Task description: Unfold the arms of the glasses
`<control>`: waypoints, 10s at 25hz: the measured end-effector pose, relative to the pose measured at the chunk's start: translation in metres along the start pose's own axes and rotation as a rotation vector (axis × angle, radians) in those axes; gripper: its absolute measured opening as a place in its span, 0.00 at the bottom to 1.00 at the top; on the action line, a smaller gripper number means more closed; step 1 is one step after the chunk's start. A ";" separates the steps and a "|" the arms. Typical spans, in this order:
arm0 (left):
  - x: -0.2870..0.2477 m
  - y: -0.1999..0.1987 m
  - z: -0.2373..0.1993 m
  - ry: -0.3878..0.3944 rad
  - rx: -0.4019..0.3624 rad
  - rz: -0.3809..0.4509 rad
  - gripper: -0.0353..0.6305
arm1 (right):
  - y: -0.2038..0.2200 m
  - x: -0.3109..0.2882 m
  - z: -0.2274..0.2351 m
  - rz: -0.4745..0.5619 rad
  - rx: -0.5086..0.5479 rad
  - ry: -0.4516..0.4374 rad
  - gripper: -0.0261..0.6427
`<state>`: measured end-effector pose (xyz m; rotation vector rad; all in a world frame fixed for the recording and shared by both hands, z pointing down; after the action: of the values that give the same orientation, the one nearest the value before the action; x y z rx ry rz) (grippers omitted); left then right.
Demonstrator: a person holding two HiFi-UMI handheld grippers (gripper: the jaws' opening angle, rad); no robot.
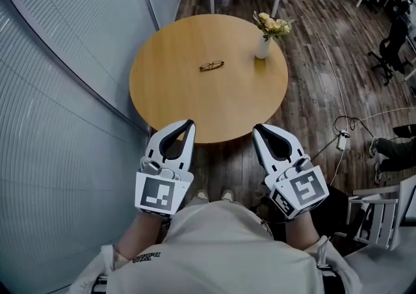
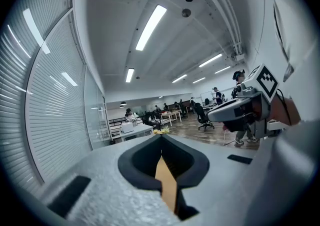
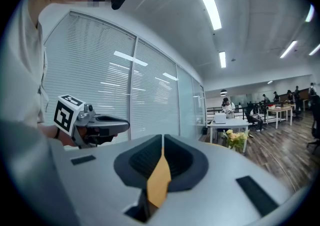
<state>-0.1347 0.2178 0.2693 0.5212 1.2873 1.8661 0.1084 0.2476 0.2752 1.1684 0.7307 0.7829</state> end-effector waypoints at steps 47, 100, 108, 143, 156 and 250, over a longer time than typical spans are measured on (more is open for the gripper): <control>-0.084 0.031 -0.019 -0.002 0.003 -0.069 0.09 | -0.007 -0.058 0.070 -0.013 0.057 0.014 0.09; -0.252 0.131 -0.161 0.144 -0.065 -0.196 0.09 | -0.018 -0.280 0.156 -0.126 0.018 0.091 0.09; -0.290 0.140 -0.163 0.152 -0.168 -0.266 0.09 | -0.024 -0.296 0.188 -0.105 0.034 0.096 0.09; -0.486 0.333 -0.119 0.402 -0.234 -0.624 0.27 | 0.126 -0.408 0.314 -0.363 -0.142 0.131 0.09; -0.510 0.407 -0.089 0.483 -0.375 -0.726 0.27 | 0.170 -0.414 0.329 -0.435 -0.183 0.137 0.09; -0.231 0.061 -0.164 0.090 0.464 0.124 0.12 | -0.082 -0.235 0.154 0.049 0.079 -0.098 0.09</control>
<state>-0.1349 -0.0718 0.2827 0.7796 1.7979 1.7022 0.1222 -0.0436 0.2530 1.2910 0.6580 0.7379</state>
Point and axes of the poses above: the fingertips, and each gripper's own axes: x backward along the fingers, z to its right, y out of its underside, the point moved 10 cm from there along x, backward along the fingers, and after that the axes turned 12 degrees about -x, right-handed, at the moved point
